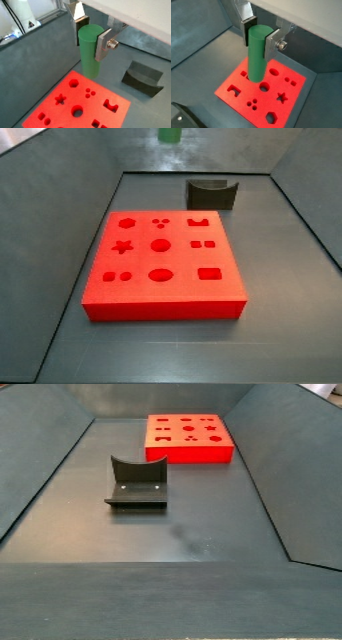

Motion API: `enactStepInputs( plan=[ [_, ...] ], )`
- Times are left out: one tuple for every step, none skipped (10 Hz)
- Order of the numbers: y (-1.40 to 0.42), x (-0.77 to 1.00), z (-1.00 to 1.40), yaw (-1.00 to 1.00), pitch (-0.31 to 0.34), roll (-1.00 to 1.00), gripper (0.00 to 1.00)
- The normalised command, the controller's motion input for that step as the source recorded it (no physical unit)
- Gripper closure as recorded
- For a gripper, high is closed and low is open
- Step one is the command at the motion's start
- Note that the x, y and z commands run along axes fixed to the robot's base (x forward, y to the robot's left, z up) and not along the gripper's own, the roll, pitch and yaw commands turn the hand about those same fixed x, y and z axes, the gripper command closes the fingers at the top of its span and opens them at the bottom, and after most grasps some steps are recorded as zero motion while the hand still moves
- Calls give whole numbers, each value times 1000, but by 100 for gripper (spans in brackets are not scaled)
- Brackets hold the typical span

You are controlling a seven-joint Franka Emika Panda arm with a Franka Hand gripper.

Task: Pick up the round object. Move up. Move to above the board. Insert the round object.
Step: Move to above the board.

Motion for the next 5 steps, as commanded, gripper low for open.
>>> enactStepInputs(
  plan=[
    [31, 24, 561, -18, 101, -70, 100],
    [25, 22, 400, -18, 100, -68, 100],
    [21, 19, 294, -18, 104, -67, 100],
    [-798, -136, -197, 445, -98, -18, 100],
    [-735, -116, -246, 416, -123, 27, 100]
  ],
)
